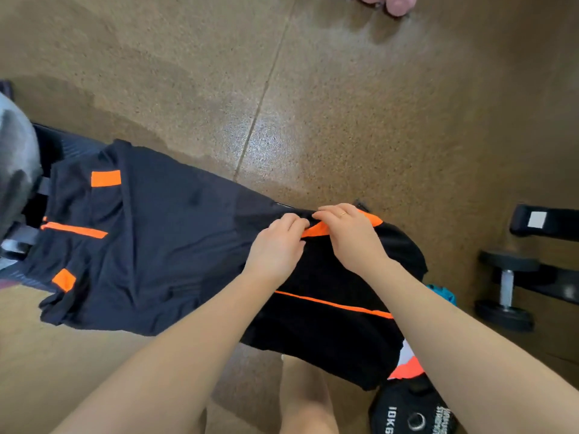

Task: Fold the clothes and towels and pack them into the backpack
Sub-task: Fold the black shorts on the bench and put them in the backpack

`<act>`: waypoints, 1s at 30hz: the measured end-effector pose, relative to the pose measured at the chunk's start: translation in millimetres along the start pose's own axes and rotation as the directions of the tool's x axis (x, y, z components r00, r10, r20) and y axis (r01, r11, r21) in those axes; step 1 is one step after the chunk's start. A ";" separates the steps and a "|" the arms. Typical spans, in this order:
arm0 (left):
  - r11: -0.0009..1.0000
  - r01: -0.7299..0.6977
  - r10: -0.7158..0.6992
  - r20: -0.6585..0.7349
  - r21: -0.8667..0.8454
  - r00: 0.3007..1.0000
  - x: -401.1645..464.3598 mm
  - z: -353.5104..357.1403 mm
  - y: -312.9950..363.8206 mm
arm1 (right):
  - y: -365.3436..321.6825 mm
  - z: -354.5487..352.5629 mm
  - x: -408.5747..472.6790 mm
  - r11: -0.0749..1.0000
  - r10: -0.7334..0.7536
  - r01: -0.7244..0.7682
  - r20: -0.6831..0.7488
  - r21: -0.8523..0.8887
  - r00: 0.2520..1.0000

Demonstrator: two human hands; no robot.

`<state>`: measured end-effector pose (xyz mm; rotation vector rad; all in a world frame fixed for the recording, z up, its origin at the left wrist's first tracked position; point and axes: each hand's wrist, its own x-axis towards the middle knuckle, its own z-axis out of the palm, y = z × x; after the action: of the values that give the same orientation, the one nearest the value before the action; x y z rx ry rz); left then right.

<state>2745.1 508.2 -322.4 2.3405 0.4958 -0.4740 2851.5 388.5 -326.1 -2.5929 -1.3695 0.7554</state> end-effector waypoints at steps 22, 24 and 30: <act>0.826 0.161 -0.266 0.121 0.541 0.956 -8.5 8.6 32.2 | 71.7 -2.6 -129.0 0.578 0.679 -0.804 0.463 0.140 0.569; 0.869 0.053 -0.108 0.084 0.492 0.991 -3.2 17.9 40.9 | 82.3 0.8 -130.7 0.428 0.783 -0.843 0.332 0.326 0.526; 0.849 -0.144 0.118 0.083 0.508 0.990 28.8 42.7 69.7 | 119.4 16.1 -111.3 0.158 0.868 -0.794 0.301 0.587 0.395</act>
<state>2794.2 436.9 -327.1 2.8432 0.1914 -0.6606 2880.5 227.3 -336.8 -2.4489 0.5916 0.9140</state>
